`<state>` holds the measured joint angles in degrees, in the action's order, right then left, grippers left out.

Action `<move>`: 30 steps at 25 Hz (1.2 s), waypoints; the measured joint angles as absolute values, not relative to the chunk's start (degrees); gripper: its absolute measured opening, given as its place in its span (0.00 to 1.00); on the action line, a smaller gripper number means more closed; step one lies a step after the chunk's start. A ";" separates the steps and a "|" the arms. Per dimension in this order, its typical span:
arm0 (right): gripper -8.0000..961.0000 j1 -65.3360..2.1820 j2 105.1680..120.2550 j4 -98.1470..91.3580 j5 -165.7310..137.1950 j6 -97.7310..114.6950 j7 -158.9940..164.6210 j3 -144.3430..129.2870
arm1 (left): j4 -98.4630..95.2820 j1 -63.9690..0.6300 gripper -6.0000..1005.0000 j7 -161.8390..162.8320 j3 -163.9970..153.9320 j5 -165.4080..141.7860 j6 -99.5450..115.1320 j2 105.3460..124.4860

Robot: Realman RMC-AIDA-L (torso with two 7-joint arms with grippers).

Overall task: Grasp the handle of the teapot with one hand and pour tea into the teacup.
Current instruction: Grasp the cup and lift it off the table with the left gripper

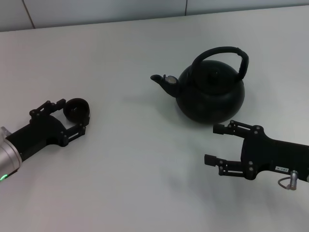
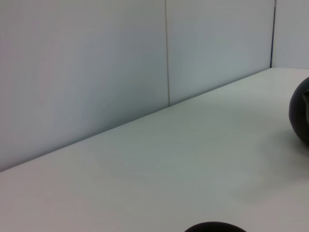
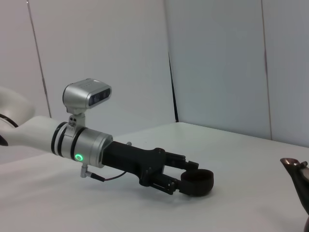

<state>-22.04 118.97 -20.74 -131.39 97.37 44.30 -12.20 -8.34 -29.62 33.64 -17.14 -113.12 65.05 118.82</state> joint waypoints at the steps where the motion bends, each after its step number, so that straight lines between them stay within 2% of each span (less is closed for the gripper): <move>1: 0.84 -22.05 118.96 -20.74 -131.40 97.38 44.30 -12.19 | -7.52 -30.44 0.79 32.61 -17.14 -113.05 64.13 118.82; 30: 0.84 -22.33 118.82 -20.83 -131.30 98.00 44.42 -12.21 | -5.82 -32.13 0.79 31.82 -16.71 -112.66 61.83 118.82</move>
